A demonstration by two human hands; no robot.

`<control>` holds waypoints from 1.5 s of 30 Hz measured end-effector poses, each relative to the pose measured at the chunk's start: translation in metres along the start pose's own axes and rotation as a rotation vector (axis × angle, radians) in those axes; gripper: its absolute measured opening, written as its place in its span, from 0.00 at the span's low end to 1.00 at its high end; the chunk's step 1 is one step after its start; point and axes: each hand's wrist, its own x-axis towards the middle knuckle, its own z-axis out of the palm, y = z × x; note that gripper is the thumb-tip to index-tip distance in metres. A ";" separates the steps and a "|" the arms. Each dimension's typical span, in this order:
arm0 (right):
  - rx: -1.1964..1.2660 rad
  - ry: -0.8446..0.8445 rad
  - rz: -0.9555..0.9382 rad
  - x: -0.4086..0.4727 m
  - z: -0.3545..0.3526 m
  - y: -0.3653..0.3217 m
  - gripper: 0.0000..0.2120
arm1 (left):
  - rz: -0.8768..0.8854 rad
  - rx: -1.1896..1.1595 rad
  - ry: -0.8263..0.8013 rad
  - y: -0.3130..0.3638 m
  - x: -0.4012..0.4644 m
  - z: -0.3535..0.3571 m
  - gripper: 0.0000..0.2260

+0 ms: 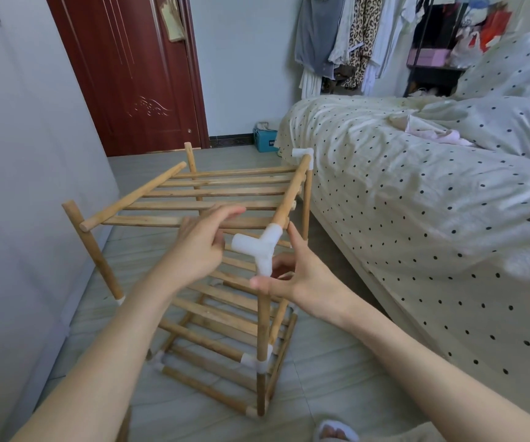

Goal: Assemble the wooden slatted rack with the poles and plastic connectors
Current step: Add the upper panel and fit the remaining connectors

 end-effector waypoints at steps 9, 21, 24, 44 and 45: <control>-0.095 0.134 -0.002 0.007 -0.019 0.011 0.40 | 0.193 0.342 0.113 0.001 0.015 0.016 0.25; 0.026 0.162 -0.026 0.012 -0.057 0.018 0.14 | 0.217 0.303 0.112 0.011 0.027 0.023 0.29; 0.025 0.133 -0.051 0.013 -0.054 0.018 0.14 | 0.190 0.264 0.105 0.008 0.028 0.018 0.29; 0.017 0.022 -0.033 0.040 -0.055 0.011 0.42 | 0.120 0.216 -0.121 0.010 0.037 -0.010 0.23; -0.008 0.029 -0.037 0.039 -0.056 0.010 0.37 | 0.107 0.199 -0.140 0.010 0.038 -0.010 0.21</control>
